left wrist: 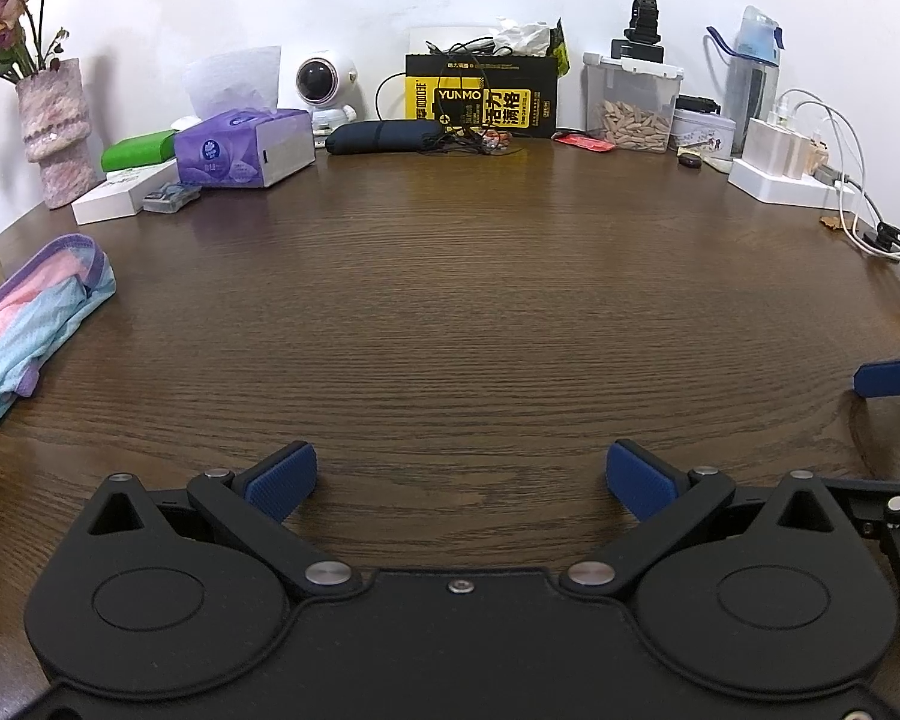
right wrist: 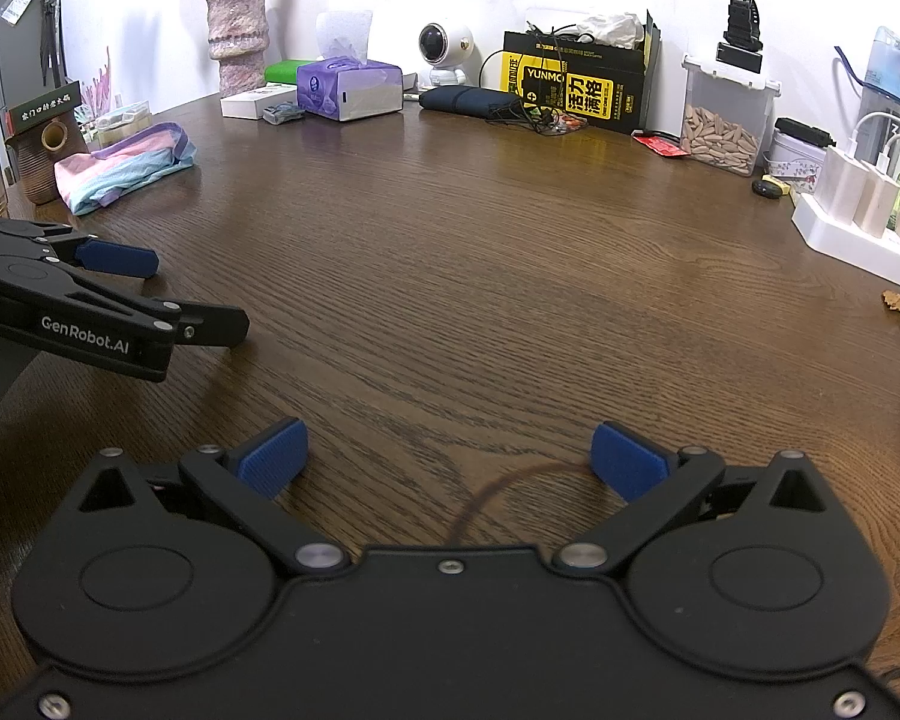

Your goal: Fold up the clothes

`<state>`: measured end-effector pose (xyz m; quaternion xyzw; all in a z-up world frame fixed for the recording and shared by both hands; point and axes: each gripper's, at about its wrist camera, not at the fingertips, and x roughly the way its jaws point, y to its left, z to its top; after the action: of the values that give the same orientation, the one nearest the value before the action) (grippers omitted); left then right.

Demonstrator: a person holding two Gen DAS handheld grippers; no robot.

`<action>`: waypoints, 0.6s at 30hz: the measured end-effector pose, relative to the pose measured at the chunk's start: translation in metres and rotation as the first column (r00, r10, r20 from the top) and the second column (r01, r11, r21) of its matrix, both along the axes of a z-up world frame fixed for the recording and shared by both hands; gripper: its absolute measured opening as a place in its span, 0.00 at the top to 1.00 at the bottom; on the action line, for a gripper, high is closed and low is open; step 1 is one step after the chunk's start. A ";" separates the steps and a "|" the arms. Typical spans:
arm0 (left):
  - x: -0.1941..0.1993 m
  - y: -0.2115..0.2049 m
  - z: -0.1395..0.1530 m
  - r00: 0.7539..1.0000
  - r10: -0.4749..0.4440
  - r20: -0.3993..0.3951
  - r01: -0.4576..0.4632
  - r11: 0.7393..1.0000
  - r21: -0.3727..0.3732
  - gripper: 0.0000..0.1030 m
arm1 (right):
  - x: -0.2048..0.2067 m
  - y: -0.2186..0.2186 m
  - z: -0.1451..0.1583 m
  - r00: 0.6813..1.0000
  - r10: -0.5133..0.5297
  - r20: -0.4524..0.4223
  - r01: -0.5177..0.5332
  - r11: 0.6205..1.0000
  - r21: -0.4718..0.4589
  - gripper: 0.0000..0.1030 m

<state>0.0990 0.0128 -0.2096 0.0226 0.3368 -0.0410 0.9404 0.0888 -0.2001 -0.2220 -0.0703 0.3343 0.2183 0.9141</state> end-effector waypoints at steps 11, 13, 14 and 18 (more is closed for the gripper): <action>0.000 -0.001 0.000 1.000 0.009 0.001 -0.009 1.000 0.001 0.00 | 0.000 0.000 0.000 1.000 0.000 0.000 0.000 1.000 0.000 0.00; 0.000 -0.001 0.000 1.000 0.010 0.001 -0.010 1.000 -0.002 0.00 | 0.000 0.000 0.000 1.000 0.000 0.000 0.000 1.000 0.000 0.00; 0.000 -0.001 0.000 1.000 0.010 0.001 -0.010 1.000 -0.002 0.00 | 0.000 0.000 0.000 1.000 0.000 0.000 0.000 1.000 0.000 0.00; 0.001 -0.001 0.000 1.000 0.009 0.001 -0.009 1.000 -0.001 0.00 | 0.001 0.000 0.000 1.000 0.000 0.000 0.000 1.000 0.000 0.00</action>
<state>0.0997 0.0118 -0.2097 0.0205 0.3363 -0.0370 0.9408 0.0893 -0.2002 -0.2224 -0.0705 0.3341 0.2184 0.9142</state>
